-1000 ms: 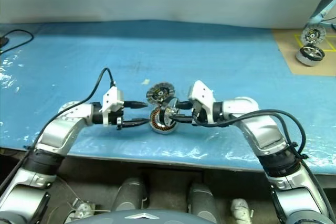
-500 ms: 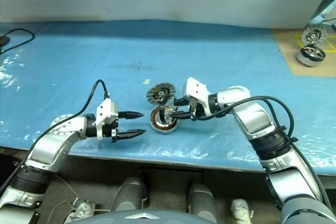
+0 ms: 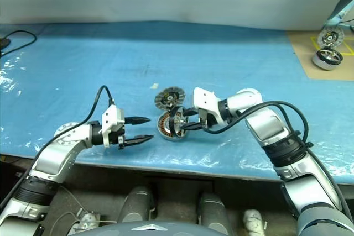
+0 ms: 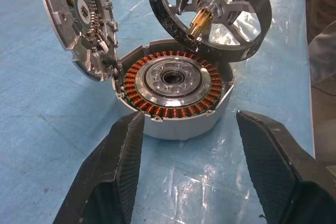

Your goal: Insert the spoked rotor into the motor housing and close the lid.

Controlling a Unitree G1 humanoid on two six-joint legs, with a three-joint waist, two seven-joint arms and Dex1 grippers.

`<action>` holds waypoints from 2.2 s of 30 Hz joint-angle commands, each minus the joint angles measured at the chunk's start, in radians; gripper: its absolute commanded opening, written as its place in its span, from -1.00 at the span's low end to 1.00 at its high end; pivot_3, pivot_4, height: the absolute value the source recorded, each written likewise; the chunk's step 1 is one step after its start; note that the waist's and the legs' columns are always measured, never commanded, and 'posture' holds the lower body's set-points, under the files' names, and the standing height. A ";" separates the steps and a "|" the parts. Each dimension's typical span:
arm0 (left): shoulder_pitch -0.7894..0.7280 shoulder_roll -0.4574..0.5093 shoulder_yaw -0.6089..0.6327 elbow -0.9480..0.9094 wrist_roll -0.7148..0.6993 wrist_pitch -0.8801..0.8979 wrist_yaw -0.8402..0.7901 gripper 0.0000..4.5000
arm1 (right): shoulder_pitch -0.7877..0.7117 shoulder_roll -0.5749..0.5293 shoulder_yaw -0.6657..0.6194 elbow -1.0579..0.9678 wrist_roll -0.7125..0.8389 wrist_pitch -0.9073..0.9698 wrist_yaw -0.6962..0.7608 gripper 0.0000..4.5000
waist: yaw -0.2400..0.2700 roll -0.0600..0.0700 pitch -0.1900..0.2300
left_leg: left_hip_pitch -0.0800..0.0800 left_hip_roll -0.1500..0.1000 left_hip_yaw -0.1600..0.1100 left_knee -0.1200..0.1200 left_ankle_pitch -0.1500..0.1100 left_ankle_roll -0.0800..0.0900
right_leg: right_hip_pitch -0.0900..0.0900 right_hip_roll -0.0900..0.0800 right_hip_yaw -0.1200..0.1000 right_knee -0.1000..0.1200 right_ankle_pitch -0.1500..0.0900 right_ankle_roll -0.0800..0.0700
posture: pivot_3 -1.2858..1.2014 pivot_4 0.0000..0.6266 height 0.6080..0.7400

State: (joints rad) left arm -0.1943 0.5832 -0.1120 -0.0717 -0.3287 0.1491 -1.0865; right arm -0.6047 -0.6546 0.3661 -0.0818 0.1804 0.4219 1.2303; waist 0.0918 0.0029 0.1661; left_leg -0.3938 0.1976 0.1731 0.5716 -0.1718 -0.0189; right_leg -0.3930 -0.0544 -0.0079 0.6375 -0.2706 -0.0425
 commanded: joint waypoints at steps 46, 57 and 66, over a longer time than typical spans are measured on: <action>-0.047 -0.020 0.015 -0.152 -0.031 0.149 0.106 0.30 | -0.044 0.120 -0.088 0.039 0.045 0.048 -0.046 -0.13 | -0.002 0.000 0.000 | 0.000 0.000 0.000 0.001 0.000 0.000 | 0.000 0.000 0.000 0.001 0.000 0.000 | 0.03 -0.52 1.00; -0.039 -0.013 0.100 -0.061 -0.027 0.102 0.141 0.30 | -0.047 0.259 -0.070 0.152 0.058 0.226 -0.154 -0.55 | -0.015 0.000 0.000 | -0.001 0.000 0.000 0.001 0.000 0.000 | -0.001 0.000 0.000 0.002 0.000 -0.001 | 0.03 -0.52 1.00; -0.012 -0.009 0.111 0.014 -0.012 0.026 0.133 0.30 | 0.014 0.232 0.062 0.254 -0.062 0.127 -0.144 -0.55 | -0.020 -0.001 0.000 | -0.001 0.000 0.000 0.001 0.000 0.000 | -0.002 0.000 0.000 0.002 0.000 0.000 | 0.03 -0.52 1.00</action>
State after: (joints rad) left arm -0.2080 0.5637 -0.0295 -0.0551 -0.3427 0.2026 -0.9517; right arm -0.6185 -0.4053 0.3696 0.1270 0.1809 0.5785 1.0909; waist 0.0716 0.0021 0.1656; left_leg -0.3940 0.1980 0.1733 0.5722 -0.1718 -0.0190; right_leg -0.3939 -0.0542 -0.0080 0.6395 -0.2707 -0.0430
